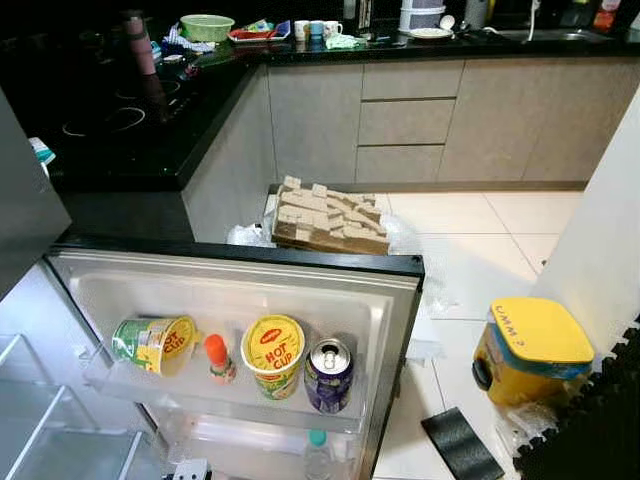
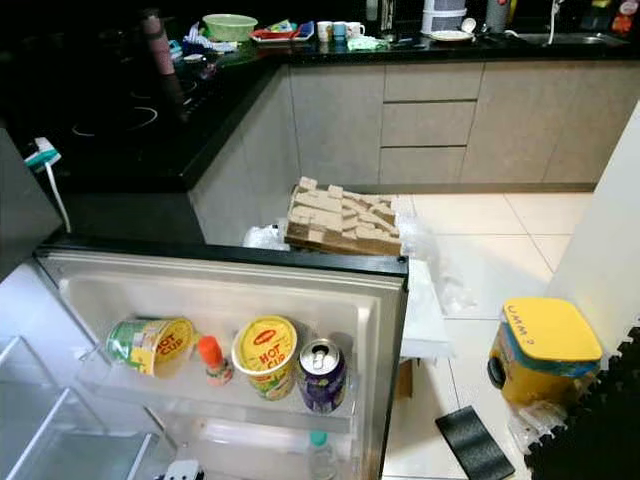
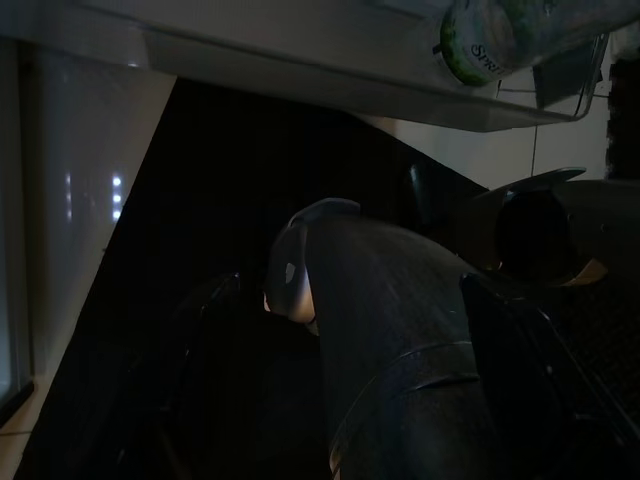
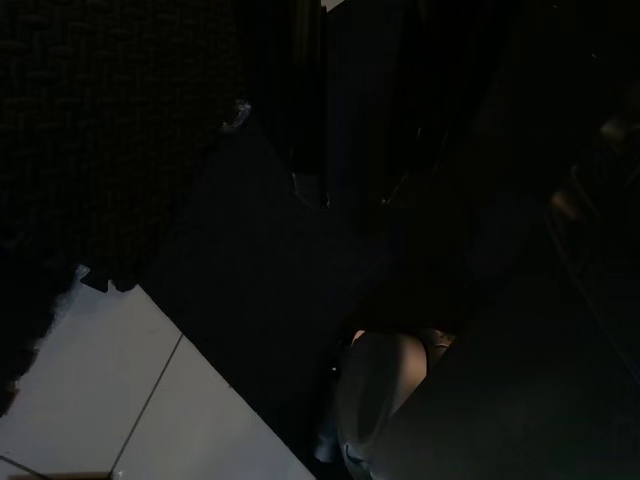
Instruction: Restocking fridge
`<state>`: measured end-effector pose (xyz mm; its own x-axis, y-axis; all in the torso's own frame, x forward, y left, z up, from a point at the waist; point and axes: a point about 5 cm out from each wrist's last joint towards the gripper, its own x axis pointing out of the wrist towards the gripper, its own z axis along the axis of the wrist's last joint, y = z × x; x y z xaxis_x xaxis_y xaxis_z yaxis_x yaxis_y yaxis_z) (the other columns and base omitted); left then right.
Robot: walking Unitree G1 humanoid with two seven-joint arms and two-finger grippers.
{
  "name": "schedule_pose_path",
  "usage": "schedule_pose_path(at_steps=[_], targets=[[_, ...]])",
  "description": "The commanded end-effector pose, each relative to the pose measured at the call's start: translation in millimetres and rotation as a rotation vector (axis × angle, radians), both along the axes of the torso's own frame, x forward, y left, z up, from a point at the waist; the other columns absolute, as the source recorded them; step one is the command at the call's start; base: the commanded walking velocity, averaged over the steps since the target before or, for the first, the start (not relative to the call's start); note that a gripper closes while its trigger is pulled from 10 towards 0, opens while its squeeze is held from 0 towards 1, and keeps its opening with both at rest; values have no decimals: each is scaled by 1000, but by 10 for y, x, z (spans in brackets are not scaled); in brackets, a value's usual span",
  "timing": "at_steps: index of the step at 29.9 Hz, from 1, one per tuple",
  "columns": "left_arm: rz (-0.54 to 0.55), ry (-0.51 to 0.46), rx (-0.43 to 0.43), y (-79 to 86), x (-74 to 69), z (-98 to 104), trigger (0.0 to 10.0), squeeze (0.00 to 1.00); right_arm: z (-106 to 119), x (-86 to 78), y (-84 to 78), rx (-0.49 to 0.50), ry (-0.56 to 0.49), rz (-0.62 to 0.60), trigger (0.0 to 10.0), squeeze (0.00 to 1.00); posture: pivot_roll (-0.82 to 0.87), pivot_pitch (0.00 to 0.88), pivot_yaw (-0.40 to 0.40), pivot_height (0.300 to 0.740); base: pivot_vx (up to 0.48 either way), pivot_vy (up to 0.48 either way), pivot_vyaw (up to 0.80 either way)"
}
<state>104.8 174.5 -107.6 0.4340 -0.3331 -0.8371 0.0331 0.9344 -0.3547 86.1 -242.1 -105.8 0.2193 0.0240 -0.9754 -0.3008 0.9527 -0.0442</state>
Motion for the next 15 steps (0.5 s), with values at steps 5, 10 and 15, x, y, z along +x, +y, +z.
schedule_pose_path(at_steps=[5, 10, 15], targets=[[-19, 89, -2, -9, -196, -56, 10000, 0, -5, 7, 28, 9, -1, 0, 10000, 0, -58, 0, -21, 740, 0, 0, 0], [-38, 81, 4, 12, -196, -51, 10000, 0, -1, 17, 28, 19, -6, 1, 10000, 0, -58, 0, -22, 740, 0, 0, 0], [-24, 75, 14, 37, -181, -47, 10000, 0, 14, 63, 33, 53, -24, -13, 10000, 0, -59, 0, -23, 740, 0, 0, 170]])
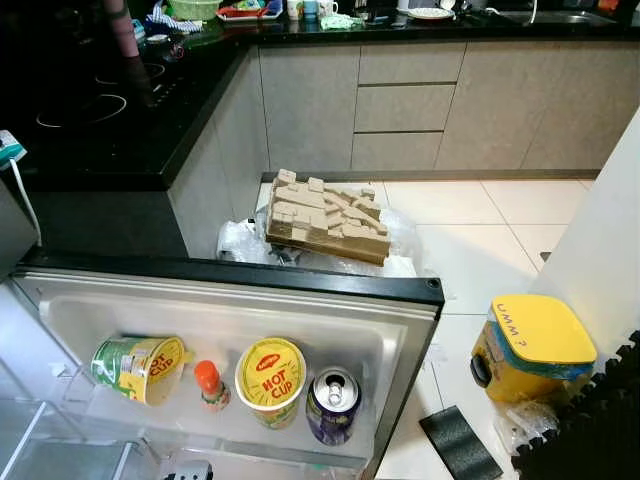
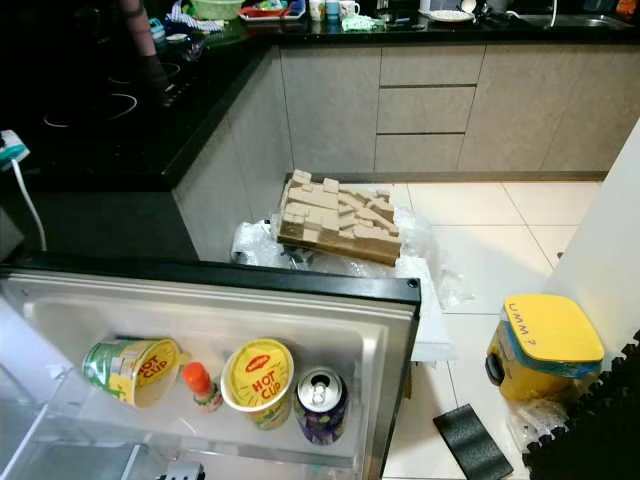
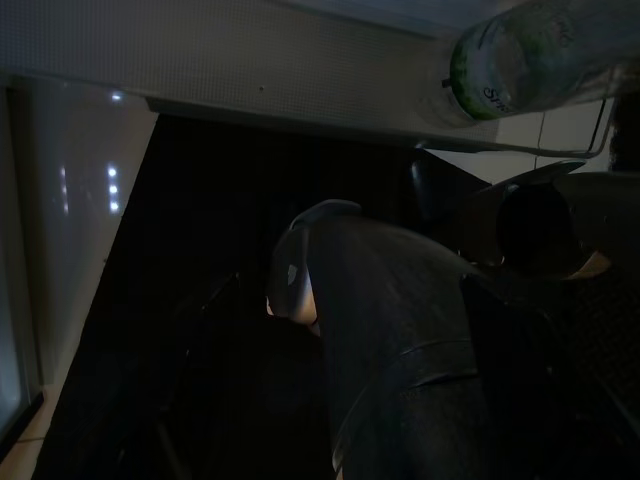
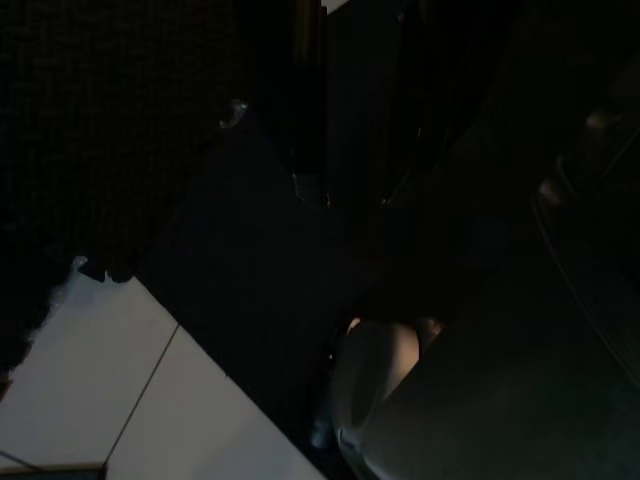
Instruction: Restocking fridge
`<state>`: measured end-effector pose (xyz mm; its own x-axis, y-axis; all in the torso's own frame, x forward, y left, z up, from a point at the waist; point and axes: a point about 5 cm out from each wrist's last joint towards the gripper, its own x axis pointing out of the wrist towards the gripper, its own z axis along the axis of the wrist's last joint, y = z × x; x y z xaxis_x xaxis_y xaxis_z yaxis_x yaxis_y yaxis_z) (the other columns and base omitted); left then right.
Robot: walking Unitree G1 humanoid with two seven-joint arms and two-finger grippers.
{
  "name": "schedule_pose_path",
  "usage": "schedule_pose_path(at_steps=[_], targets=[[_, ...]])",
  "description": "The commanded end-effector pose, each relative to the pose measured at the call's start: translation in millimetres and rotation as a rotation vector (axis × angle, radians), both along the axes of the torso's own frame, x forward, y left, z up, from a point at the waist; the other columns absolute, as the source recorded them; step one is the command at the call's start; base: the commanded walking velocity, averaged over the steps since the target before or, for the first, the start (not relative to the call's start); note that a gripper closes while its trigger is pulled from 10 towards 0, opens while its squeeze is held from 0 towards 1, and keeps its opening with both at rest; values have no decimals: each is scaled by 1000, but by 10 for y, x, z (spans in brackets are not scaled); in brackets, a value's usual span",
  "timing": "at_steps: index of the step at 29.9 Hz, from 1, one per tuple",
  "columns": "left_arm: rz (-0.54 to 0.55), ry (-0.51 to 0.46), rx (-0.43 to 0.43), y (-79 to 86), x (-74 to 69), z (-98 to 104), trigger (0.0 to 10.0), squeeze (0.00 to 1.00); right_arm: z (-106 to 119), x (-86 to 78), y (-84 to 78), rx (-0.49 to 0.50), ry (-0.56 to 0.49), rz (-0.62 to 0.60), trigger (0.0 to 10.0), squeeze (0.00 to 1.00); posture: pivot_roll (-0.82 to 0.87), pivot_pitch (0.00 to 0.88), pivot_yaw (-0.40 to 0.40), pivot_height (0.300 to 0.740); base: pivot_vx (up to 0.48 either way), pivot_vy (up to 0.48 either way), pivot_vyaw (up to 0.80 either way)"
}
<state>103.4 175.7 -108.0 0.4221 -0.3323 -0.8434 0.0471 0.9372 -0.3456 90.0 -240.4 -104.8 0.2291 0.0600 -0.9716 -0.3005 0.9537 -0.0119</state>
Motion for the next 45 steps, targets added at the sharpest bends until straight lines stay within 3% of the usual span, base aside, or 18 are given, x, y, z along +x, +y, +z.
schedule_pose_path(at_steps=[1, 20, 34, 45], targets=[[-9, 67, 4, 25, -164, -42, 10000, 0, 5, 26, 15, 18, -11, -9, 10000, 0, -59, 0, -23, 740, 0, 0, 731], [-6, 58, 15, 38, -163, -41, 10000, 0, -4, -2, 40, 48, -8, -26, 10000, 0, -58, 0, -20, 740, 0, 0, 379], [-40, 59, 3, 13, -175, -42, 10000, 0, 0, 18, 33, 34, -25, -44, 10000, 0, -58, 0, -22, 740, 0, -109, 0], [1, 71, 24, 37, -189, -50, 10000, 0, -5, 9, 51, 49, -20, -47, 10000, 0, -58, 0, -22, 740, 0, -194, 0]])
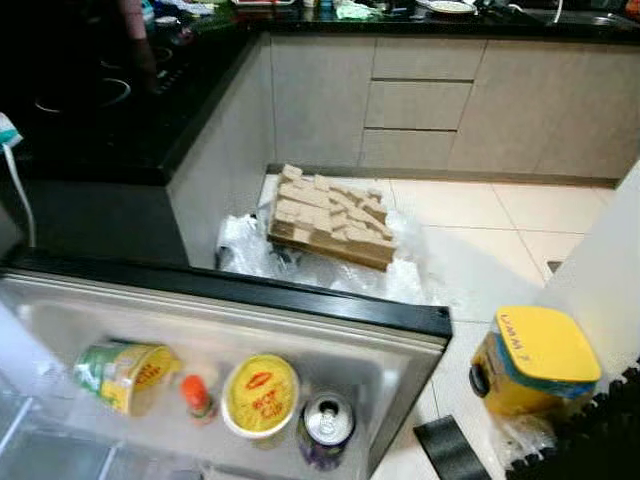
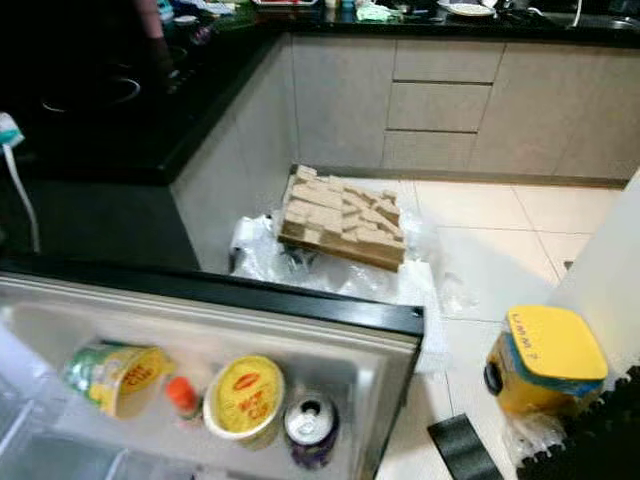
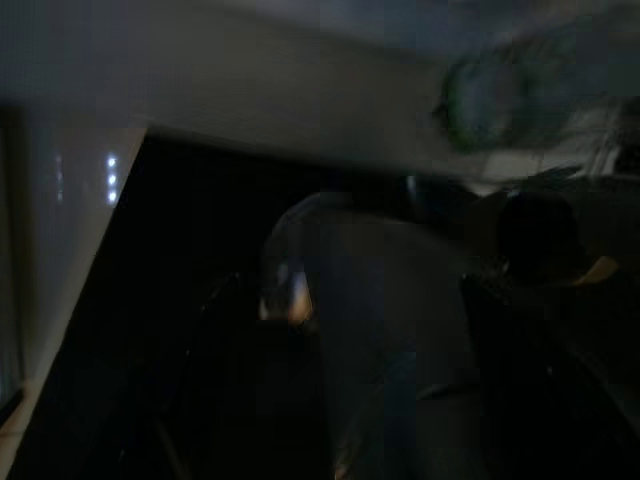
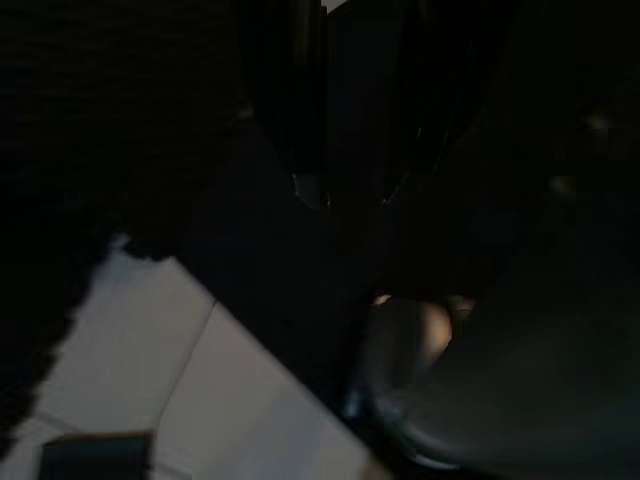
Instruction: Restocking fridge
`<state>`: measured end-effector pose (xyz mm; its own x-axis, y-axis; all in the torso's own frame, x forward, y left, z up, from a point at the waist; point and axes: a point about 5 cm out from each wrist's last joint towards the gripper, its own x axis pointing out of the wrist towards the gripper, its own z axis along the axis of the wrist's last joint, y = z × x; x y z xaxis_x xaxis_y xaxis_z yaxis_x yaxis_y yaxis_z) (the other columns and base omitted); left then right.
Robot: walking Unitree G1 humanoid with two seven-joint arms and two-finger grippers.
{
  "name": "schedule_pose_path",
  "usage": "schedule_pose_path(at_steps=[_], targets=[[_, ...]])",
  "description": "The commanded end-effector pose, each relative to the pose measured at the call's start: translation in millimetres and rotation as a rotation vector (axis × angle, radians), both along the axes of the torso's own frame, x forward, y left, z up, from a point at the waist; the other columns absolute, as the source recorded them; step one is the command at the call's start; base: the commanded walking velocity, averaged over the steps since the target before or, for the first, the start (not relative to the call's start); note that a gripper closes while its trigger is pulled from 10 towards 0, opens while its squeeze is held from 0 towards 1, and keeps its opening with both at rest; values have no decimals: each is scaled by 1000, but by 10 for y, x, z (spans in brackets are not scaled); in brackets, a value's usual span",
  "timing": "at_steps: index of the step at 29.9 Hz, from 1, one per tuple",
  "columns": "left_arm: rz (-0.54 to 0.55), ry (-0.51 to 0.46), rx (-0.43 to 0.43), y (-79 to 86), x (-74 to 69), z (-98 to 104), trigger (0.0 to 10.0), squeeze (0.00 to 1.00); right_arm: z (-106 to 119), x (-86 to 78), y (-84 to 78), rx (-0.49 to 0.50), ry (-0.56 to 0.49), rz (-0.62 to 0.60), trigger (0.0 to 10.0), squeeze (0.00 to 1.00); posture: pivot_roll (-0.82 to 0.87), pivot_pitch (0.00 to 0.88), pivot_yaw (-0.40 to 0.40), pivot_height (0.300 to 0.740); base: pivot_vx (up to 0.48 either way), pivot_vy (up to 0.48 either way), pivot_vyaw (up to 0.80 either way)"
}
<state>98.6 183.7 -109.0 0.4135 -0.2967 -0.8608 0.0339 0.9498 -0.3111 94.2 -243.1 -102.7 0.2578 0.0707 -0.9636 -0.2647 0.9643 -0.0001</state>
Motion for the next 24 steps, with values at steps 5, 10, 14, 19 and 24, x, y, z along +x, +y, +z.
schedule_pose_path(at_steps=[5, 10, 14, 19, 24], targets=[[1, 68, -8, -37, -151, -45, 10000, 0, -29, -38, 84, 31, 10, -11, 10000, 0, -59, 0, -20, 740, 0, 0, 0], [-6, 82, 2, -38, -171, -53, 10000, 0, -30, -44, 83, 31, 11, -14, 10000, 0, -59, 0, -20, 740, 0, 0, 0], [-26, 94, 15, -39, -191, -59, 10000, 0, -32, -48, 88, 32, 13, -15, 10000, 0, -58, 0, -17, 740, -122, 0, 0], [-25, 94, 13, -42, -198, -60, 10000, 0, -33, -49, 93, 35, 13, -16, 10000, 0, -58, 0, -17, 740, -397, 0, 0], [-26, 96, 14, -47, -205, -63, 10000, 0, -33, -52, 92, 34, 14, -14, 10000, 0, -57, 0, -19, 740, -392, 0, 0]])
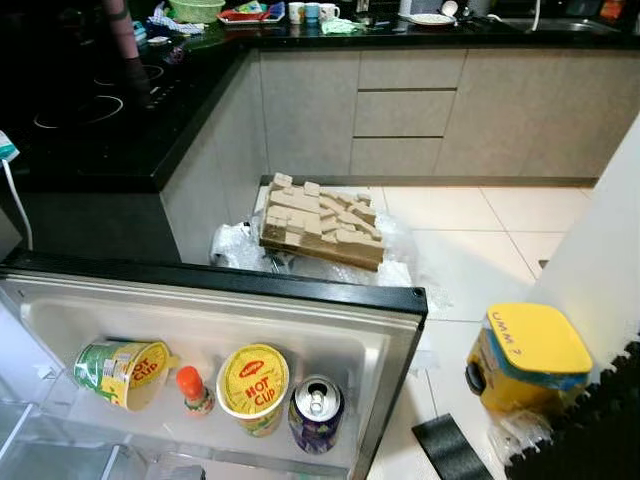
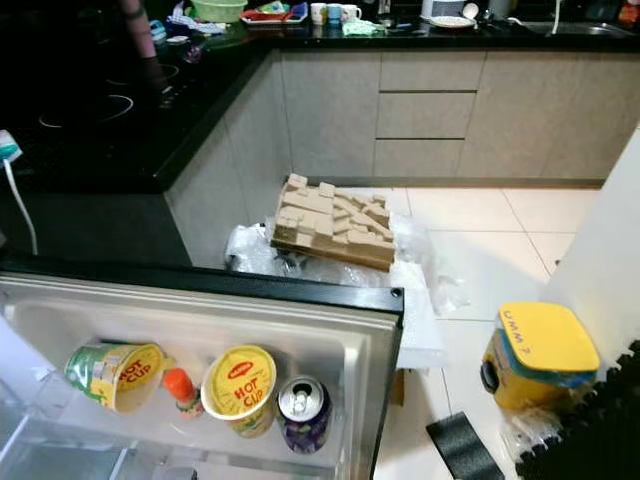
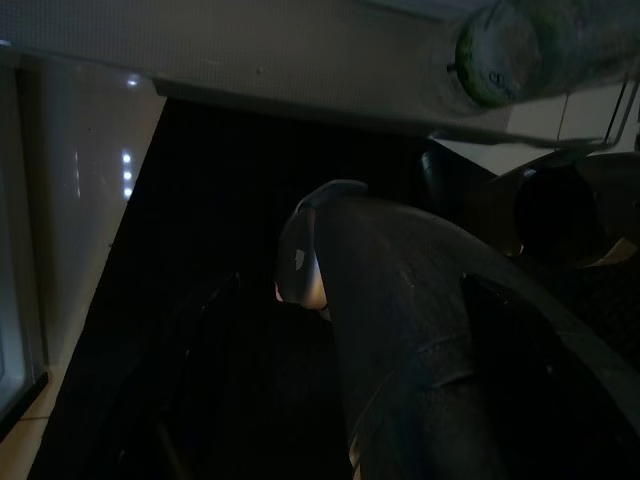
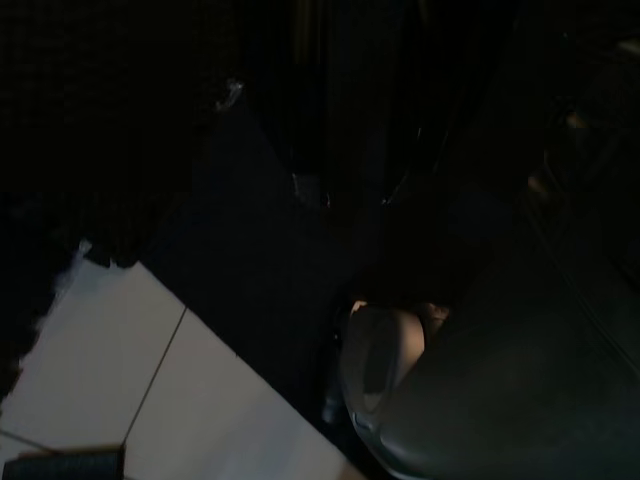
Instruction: Restocking fridge
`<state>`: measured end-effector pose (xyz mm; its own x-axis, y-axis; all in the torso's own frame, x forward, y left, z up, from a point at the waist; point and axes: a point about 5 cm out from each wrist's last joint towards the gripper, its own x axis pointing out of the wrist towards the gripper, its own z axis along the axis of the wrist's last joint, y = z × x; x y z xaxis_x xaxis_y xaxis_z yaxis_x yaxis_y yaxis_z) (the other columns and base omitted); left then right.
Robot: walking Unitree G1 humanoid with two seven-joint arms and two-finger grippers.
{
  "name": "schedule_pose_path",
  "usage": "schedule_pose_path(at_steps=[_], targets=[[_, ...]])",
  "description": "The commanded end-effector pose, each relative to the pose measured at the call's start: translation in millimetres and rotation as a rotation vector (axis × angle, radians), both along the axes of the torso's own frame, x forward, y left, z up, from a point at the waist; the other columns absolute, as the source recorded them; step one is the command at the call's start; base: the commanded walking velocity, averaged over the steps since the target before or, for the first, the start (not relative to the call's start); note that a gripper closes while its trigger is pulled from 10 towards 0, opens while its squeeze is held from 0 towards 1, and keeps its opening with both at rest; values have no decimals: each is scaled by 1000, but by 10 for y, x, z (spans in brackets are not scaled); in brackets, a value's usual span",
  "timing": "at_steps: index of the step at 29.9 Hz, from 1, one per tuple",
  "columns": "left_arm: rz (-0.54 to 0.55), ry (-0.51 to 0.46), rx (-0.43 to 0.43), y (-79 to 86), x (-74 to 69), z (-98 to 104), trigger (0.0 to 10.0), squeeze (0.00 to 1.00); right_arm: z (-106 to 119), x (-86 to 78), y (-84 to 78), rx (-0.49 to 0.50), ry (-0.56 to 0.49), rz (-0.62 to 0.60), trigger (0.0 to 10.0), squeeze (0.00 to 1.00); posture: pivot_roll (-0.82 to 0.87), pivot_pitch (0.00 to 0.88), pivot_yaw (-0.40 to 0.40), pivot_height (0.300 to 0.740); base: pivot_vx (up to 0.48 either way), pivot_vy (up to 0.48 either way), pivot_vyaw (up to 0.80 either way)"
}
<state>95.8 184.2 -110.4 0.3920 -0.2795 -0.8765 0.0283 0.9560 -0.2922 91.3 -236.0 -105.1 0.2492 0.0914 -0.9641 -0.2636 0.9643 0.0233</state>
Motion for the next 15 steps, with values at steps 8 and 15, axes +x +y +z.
schedule_pose_path(at_steps=[8, 15], targets=[[-24, 68, -4, -44, -166, -46, 10000, 0, -7, -13, 17, 8, 3, -8, 10000, 0, -57, 0, -19, 740, -228, 0, 0], [-25, 41, 2, -7, -119, -29, 10000, 0, -4, -8, 12, 7, 3, -8, 10000, 0, -56, 0, -22, 740, 0, 0, 0]])
